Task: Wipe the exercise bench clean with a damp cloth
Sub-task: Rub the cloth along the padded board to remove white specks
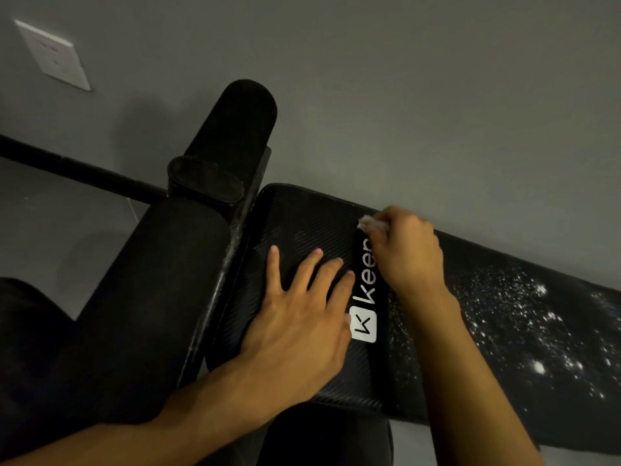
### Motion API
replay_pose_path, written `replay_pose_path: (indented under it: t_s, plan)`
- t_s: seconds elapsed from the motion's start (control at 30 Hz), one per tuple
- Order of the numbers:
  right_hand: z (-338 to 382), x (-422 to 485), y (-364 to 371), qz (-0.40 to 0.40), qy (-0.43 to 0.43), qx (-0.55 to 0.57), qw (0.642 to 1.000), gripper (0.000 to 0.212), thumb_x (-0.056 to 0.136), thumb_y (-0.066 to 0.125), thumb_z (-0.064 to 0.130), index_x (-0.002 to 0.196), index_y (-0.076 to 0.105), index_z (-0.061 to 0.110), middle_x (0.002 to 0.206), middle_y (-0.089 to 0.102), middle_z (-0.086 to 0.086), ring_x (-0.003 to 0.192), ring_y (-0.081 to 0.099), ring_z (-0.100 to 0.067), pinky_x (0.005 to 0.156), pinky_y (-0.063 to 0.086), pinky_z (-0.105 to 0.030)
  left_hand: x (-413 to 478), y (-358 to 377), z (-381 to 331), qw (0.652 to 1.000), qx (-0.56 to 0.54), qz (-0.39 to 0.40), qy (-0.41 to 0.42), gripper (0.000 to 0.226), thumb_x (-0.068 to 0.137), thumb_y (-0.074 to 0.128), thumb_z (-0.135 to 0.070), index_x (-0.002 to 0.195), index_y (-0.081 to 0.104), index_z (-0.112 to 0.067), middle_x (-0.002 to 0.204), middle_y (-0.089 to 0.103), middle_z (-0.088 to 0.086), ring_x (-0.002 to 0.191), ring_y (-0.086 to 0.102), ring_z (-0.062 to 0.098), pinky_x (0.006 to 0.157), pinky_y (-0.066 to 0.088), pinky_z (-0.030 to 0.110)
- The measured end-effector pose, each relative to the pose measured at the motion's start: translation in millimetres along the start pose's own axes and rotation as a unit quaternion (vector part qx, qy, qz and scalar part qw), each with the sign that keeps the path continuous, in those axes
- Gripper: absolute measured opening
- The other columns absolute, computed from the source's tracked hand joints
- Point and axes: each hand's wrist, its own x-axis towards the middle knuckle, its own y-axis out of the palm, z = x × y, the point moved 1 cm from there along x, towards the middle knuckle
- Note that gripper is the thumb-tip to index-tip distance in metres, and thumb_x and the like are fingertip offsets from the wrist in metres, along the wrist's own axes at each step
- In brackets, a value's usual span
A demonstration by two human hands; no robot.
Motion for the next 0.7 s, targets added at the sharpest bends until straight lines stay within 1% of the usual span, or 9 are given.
replay_pose_path:
  t_s: [0.07,0.17,0.2,0.33,0.43,0.5,0.57,0.6,0.7]
  plan:
    - [2,4,1,-0.004,-0.004,-0.011,1.0,0.027,0.1,0.054,0.038,0.114,0.066,0.018,0.101,0.069,-0.006,0.085,0.066,-0.025,0.071,0.055,-0.04,0,0,1,1.0,-0.002,0.001,0.0,0.059,0.095,0.041,-0.043,0.147,0.05,-0.017,0.153,0.048,0.01,0.148,0.037,0.032,0.116,0.019,0.075]
    - [0,-24,-2,-0.001,-0.022,-0.001,1.0,0.026,0.099,0.054,0.043,0.106,0.066,0.021,0.093,0.066,0.002,0.072,0.063,-0.014,0.062,0.057,-0.039,0,-1,1,1.0,-0.008,0.0,0.001,0.059,0.095,0.042,-0.043,0.146,0.051,-0.017,0.152,0.049,0.009,0.148,0.038,0.032,0.115,0.021,0.075]
    - [-2,-32,-3,0.002,-0.027,-0.001,1.0,0.024,0.099,0.055,0.042,0.105,0.066,0.022,0.093,0.065,0.003,0.071,0.063,-0.013,0.061,0.057,-0.039,0,-1,1,1.0,-0.009,-0.001,0.001,0.059,0.094,0.042,-0.043,0.146,0.052,-0.017,0.152,0.049,0.009,0.148,0.038,0.032,0.114,0.022,0.076]
    - [-1,-7,1,0.005,-0.018,-0.01,1.0,0.028,0.099,0.055,0.042,0.11,0.067,0.019,0.099,0.068,-0.002,0.08,0.066,-0.023,0.069,0.058,-0.045,0,-1,2,1.0,-0.009,-0.006,0.004,0.059,0.095,0.042,-0.042,0.146,0.052,-0.016,0.152,0.05,0.01,0.148,0.038,0.032,0.114,0.022,0.076]
    - [4,30,5,0.003,0.006,-0.003,1.0,0.027,0.099,0.057,0.037,0.113,0.067,0.016,0.105,0.07,-0.01,0.092,0.066,-0.031,0.073,0.053,-0.039,0,0,1,1.0,-0.007,-0.006,0.004,0.058,0.095,0.043,-0.042,0.146,0.052,-0.016,0.151,0.05,0.01,0.147,0.039,0.033,0.114,0.022,0.076]
    - [3,37,7,0.004,0.007,-0.008,1.0,0.027,0.099,0.057,0.036,0.113,0.067,0.016,0.106,0.07,-0.011,0.092,0.066,-0.033,0.075,0.055,-0.042,0,0,1,1.0,-0.006,-0.007,0.004,0.059,0.094,0.042,-0.042,0.145,0.053,-0.016,0.151,0.051,0.01,0.146,0.04,0.033,0.114,0.023,0.076]
    - [2,24,5,0.01,0.009,-0.004,1.0,0.028,0.099,0.055,0.042,0.111,0.066,0.019,0.101,0.07,-0.007,0.087,0.066,-0.029,0.074,0.057,-0.047,0,1,2,1.0,-0.008,-0.01,0.003,0.058,0.094,0.043,-0.042,0.145,0.054,-0.016,0.151,0.051,0.01,0.146,0.04,0.033,0.114,0.023,0.076]
    - [0,12,3,0.011,0.006,0.0,1.0,0.03,0.099,0.053,0.046,0.108,0.066,0.02,0.096,0.069,-0.003,0.081,0.066,-0.024,0.071,0.058,-0.046,0,1,2,1.0,-0.009,-0.012,0.002,0.058,0.094,0.043,-0.042,0.144,0.054,-0.016,0.151,0.051,0.01,0.146,0.04,0.033,0.114,0.023,0.076]
    - [-3,-38,-4,0.023,-0.013,-0.002,1.0,0.031,0.097,0.047,0.052,0.101,0.064,0.026,0.086,0.062,0.009,0.065,0.061,-0.008,0.059,0.058,-0.039,0,1,2,1.0,-0.011,-0.009,0.003,0.058,0.094,0.041,-0.042,0.145,0.053,-0.017,0.151,0.051,0.009,0.147,0.039,0.032,0.115,0.022,0.075]
